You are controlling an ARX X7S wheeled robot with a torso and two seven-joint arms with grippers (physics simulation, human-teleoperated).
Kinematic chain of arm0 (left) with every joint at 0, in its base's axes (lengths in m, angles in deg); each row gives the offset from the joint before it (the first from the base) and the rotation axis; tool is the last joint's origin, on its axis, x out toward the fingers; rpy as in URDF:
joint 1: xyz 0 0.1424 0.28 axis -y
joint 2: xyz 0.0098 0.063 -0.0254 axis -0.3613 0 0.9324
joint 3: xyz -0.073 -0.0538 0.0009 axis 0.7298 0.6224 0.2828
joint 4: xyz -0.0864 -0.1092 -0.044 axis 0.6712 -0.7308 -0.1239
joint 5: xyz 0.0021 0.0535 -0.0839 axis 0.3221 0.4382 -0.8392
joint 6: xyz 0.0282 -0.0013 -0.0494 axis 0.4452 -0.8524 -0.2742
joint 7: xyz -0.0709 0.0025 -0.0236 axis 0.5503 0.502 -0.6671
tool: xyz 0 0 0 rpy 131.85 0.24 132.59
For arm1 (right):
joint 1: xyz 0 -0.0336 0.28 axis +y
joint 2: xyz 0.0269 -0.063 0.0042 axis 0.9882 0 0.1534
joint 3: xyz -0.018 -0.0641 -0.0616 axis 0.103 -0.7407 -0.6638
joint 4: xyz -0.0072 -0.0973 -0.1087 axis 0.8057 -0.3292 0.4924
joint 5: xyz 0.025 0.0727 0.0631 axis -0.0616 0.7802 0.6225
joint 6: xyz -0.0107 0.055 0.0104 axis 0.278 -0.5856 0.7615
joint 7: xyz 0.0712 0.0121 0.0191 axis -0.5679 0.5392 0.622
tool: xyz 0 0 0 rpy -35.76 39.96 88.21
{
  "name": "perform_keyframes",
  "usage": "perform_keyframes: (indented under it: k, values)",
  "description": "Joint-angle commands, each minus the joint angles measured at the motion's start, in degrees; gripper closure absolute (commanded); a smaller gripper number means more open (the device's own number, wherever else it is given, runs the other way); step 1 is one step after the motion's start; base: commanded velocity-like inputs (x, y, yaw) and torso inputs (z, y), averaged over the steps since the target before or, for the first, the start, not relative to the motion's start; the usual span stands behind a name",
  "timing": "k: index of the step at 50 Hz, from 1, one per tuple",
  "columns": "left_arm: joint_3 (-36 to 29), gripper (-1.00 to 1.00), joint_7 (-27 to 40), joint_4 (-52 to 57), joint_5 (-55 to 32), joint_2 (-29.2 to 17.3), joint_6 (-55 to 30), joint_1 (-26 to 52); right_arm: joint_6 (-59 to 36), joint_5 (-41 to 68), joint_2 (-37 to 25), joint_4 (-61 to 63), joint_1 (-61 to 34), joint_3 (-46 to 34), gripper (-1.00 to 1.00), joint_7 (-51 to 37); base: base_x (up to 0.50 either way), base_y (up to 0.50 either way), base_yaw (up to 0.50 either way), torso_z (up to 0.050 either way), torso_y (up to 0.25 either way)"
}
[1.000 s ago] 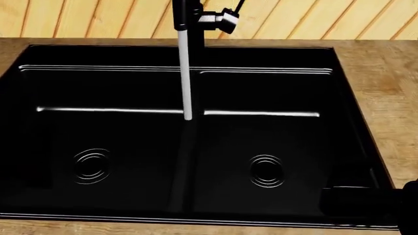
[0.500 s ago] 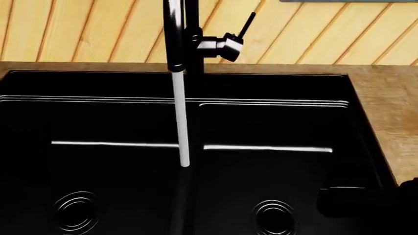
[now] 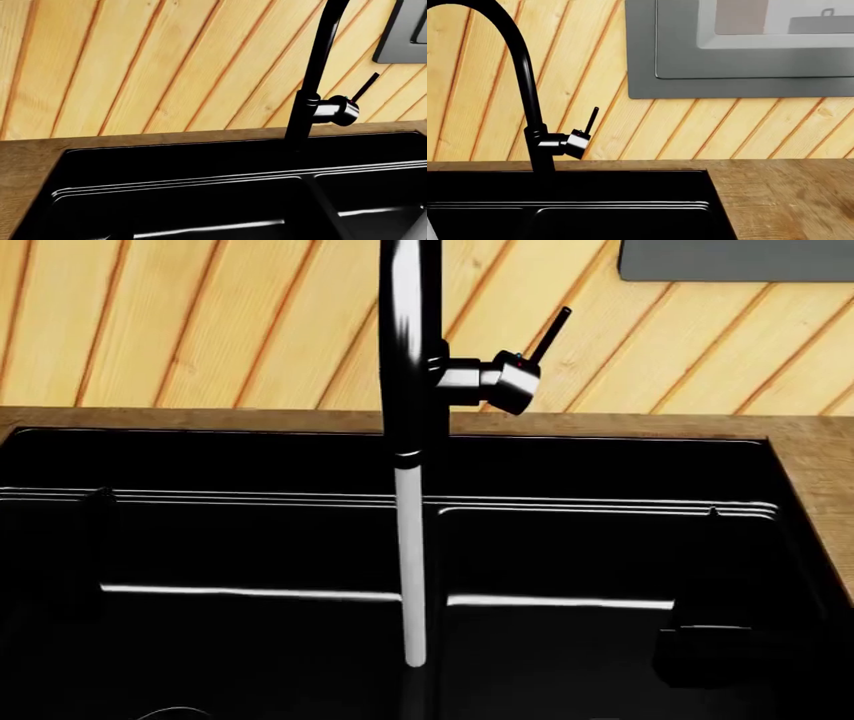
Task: Pick the broccolis and apricots from the sink and place them in one bowl. Place the bell pepper in the other bowl. Then turn off the sink faucet.
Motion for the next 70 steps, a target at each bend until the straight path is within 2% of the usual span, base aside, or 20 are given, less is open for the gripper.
perform_keyframes:
  k: [1,17,23,24,27,32,36,42,55,58,62,70]
  values:
    - [0.2,-1.0,-0.5,0.1,-0.2,0.5,0.4,0.1,0.3,-0.7,0.1,0.1,1.3,0.9,-1.0,0.6,0.21,0.0,0.0,0.0,0.0]
    - [1.0,-1.0,-1.5,-0.4,0.5,0.4,1.9,-0.8,-1.4,1.2,1.2,-0.7,-1.3,0.0,-1.0,-0.7,0.11,0.0,0.0,0.0,0.001]
    - [0.9,-1.0,-1.7,-0.7,1.1,0.6,2.2,-1.4,-5.2,1.6,4.9,-3.9,-7.8,-3.6,-1.0,-0.8,0.0,0.0,0.0,0.0,0.0]
    - [0.9,-1.0,-2.1,-1.3,1.3,0.6,2.2,-1.5,-8.6,1.0,7.8,-7.3,-13.1,-6.5,-1.0,0.0,0.0,0.0,0.0,0.0,0.0]
    - [0.7,-1.0,-2.2,-1.3,1.5,0.7,2.2,-1.6,-12.3,0.1,11.9,-12.3,-19.7,-9.8,-1.0,1.5,0.0,0.0,0.0,0.0,0.0]
    - [-0.4,-1.0,-2.6,-3.1,2.7,2.3,1.1,-0.2,-17.3,-5.6,20.8,-25.9,-31.9,-16.2,-1.0,8.9,0.0,0.0,0.0,0.0,0.0]
    - [-1.0,-1.0,-2.4,-4.1,3.2,3.7,0.3,1.3,-18.9,-9.6,25.1,-35.3,-38.7,-19.3,-1.0,14.5,0.0,0.0,0.0,0.0,0.0]
    - [-1.0,-1.0,-3.0,-4.4,3.9,3.3,0.5,0.8,-17.4,-18.2,33.0,-54.5,-47.9,-24.8,-1.0,26.9,0.0,0.0,0.0,0.0,0.0]
    - [-1.6,-1.0,-3.0,-6.9,5.6,5.0,0.5,1.6,-10.5,-28.7,44.1,-83.9,-58.0,-30.8,-1.0,41.0,0.0,0.0,0.0,0.0,0.0]
    - [-1.8,-1.0,-3.2,-7.3,5.9,5.5,0.2,2.6,-8.1,-30.9,47.2,-93.2,-60.9,-32.2,-1.0,46.5,0.0,0.0,0.0,0.0,0.0]
    - [-1.9,-1.0,-4.0,-9.9,6.0,6.1,-0.2,3.7,-1.6,-34.7,54.0,-111.6,-66.7,-34.1,-1.0,55.2,0.0,0.0,0.0,0.0,0.0]
    - [-2.4,-1.0,-4.0,-11.8,6.7,7.1,-0.5,4.4,-1.2,-41.2,55.6,-113.1,-66.2,-27.8,-1.0,55.2,0.0,0.0,0.0,0.0,0.0]
